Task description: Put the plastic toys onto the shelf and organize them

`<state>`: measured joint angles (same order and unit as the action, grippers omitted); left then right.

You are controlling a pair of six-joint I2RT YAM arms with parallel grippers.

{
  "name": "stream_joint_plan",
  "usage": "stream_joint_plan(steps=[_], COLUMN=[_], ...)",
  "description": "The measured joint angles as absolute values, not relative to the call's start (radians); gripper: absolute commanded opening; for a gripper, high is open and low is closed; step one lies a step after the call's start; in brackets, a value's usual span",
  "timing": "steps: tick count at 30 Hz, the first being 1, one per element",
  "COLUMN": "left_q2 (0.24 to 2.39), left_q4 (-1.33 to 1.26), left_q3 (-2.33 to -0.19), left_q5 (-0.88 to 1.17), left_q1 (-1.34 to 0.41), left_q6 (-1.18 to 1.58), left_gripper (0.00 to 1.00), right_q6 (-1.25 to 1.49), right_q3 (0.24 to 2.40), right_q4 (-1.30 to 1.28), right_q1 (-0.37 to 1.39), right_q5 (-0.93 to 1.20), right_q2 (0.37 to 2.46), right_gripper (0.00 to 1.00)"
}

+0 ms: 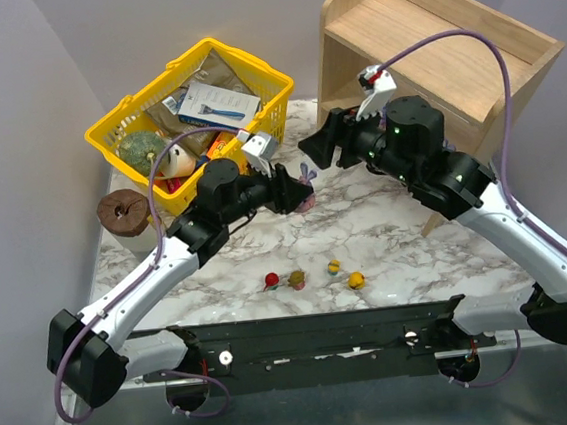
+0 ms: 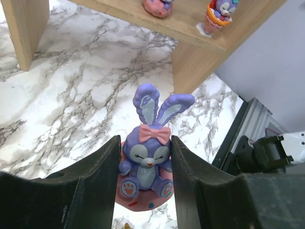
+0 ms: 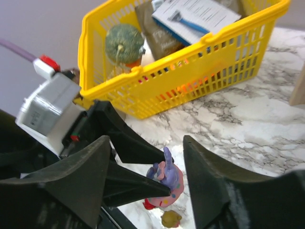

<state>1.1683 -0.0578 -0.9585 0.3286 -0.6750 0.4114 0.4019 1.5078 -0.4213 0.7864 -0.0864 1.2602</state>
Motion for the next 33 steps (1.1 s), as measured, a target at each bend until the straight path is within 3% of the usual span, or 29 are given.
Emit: stream_joint_plan(steps=[8, 24, 33], left_q2=[1.311, 2.019, 2.238], left_q4=[-0.057, -0.086, -0.033], left_q3=[-1.141, -1.849, -2.115], left_q5=[0.304, 0.379, 0.394], left_q1=[-0.672, -0.628, -0.628], left_q6=[0.373, 0.25, 0.143], left_gripper=[0.0, 0.0, 0.0], right_q6=[0.392, 0.286, 0.267], right_q3=[1.549, 1.527, 1.505], right_q4=[-0.48, -0.53, -0.571], right_q1=[0.786, 0.786, 0.786], right_q5=[-0.176, -0.196, -0.207], right_q2=[1.189, 0.889, 0.825], right_gripper=[0.79, 0.83, 0.83])
